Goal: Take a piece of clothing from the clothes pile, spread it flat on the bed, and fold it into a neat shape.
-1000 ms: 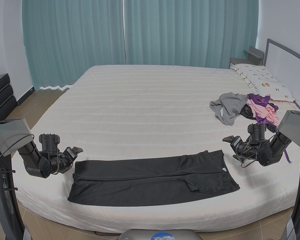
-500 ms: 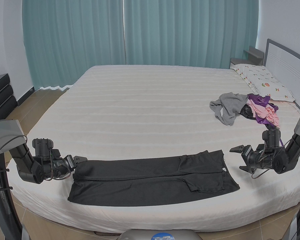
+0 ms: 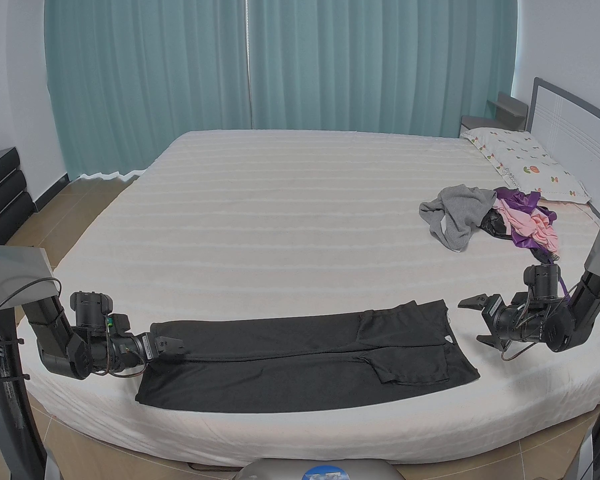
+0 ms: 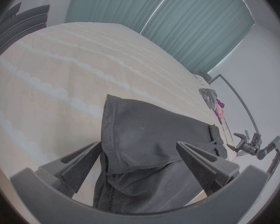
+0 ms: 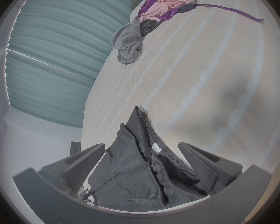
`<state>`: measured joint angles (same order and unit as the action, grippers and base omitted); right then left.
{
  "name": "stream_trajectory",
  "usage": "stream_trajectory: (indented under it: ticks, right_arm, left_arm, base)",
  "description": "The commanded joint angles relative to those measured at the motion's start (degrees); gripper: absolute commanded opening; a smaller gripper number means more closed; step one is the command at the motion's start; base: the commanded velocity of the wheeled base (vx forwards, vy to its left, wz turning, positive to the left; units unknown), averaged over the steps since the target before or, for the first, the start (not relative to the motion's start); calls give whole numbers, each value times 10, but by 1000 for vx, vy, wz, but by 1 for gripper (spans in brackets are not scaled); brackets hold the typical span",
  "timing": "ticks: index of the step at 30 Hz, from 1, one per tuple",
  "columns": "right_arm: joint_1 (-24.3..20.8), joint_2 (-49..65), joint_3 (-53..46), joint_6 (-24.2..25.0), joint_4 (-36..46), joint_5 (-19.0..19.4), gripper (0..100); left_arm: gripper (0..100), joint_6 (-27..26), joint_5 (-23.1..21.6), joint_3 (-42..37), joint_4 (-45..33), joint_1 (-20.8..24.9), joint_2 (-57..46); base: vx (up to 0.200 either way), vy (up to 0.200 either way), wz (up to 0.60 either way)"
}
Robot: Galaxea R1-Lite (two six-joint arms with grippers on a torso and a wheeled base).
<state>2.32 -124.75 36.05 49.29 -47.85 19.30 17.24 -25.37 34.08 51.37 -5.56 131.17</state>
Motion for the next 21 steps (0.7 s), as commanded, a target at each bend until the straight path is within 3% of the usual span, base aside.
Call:
stream_trajectory:
  ticks: [1,7,21]
  right_arm:
    - [-1,-4,-3,1,-1,0,100]
    - [-1,-4,-5,1,-1,0,100]
    - [-1,-5,-4,0,-1,0,100]
  left_arm:
    - [100,-12,2,-13,0,0,6]
    - [100,-59,25,-18,2,0,8]
    - [100,-57,43,-19,22,5,2]
  base:
    - [0,0,0]
    - [0,0,0]
    - [0,0,0]
